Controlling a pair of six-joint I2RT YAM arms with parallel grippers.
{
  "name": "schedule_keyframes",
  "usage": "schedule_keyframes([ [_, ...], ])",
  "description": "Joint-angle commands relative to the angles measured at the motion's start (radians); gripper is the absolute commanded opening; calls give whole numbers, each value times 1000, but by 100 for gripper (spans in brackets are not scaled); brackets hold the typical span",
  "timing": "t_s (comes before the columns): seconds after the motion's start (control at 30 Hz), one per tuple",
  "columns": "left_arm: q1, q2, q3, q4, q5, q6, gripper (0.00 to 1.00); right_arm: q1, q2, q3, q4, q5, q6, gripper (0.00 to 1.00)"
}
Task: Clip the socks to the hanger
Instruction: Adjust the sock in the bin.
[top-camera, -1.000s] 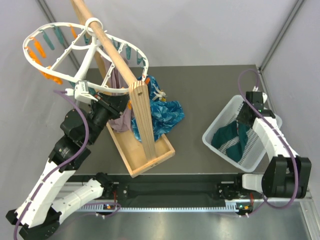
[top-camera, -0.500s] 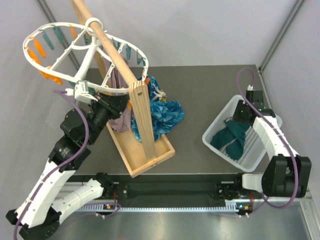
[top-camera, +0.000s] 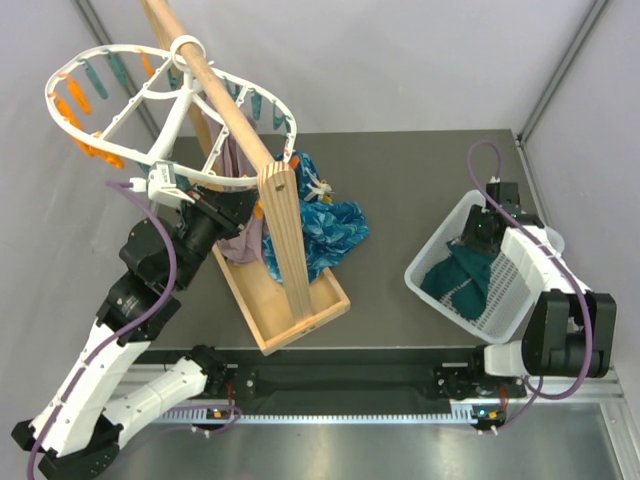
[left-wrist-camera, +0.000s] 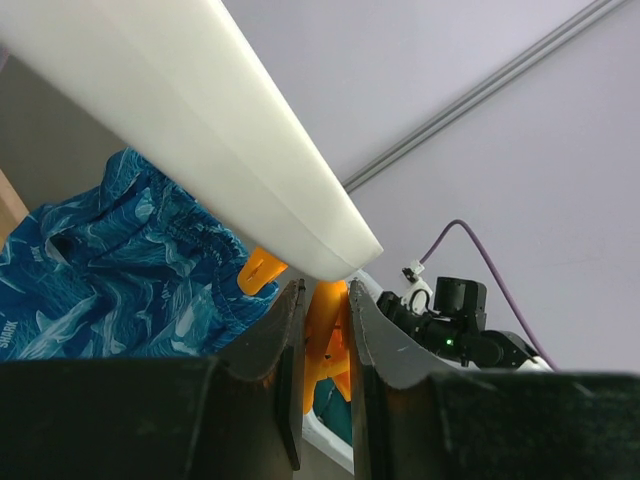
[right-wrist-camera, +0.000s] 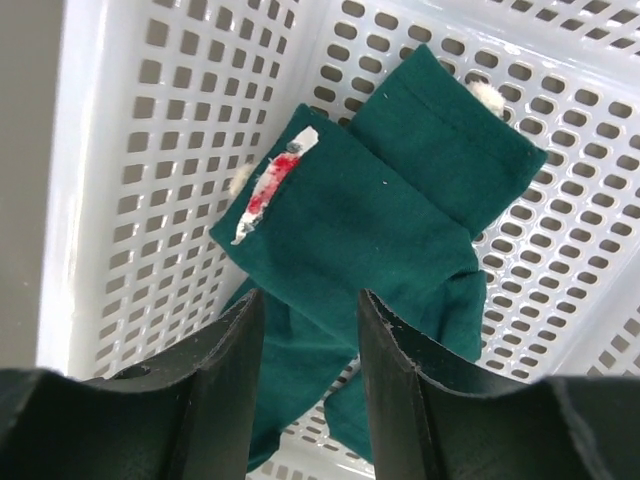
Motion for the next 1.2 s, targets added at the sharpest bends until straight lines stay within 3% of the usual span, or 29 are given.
schedule_keyframes([
  [0.0, -3, -4, -9, 2, 3, -23, 0, -13, 15, -20, 22, 13, 7, 42],
  [0.2, -3, -6, -16, 2, 2, -23, 0, -12, 38, -61, 52, 24, 4, 55],
  [0.47, -3, -4, -17, 1, 3, -26, 0, 16, 126, -38, 101, 30, 22, 54],
  [0.67, -3, -1, -14, 1, 8, -26, 0, 24, 171, -34, 124, 44, 34, 43],
  [0.77, -3, 0, -13, 1, 8, -24, 0, 24, 150, -41, 128, 58, 39, 31],
  [0.8, -3, 0, -14, 1, 8, -23, 0, 24, 144, -41, 125, 67, 39, 23],
  [0.87, -3, 2, -14, 1, 8, -23, 0, 24, 124, -40, 116, 81, 38, 20],
  [1.03, -3, 5, -19, -1, 15, -24, 0, 24, 79, -18, 64, 138, 24, 21],
  [1.17, -3, 3, -20, 1, 18, -26, 0, 24, 67, -9, 55, 141, 12, 32],
])
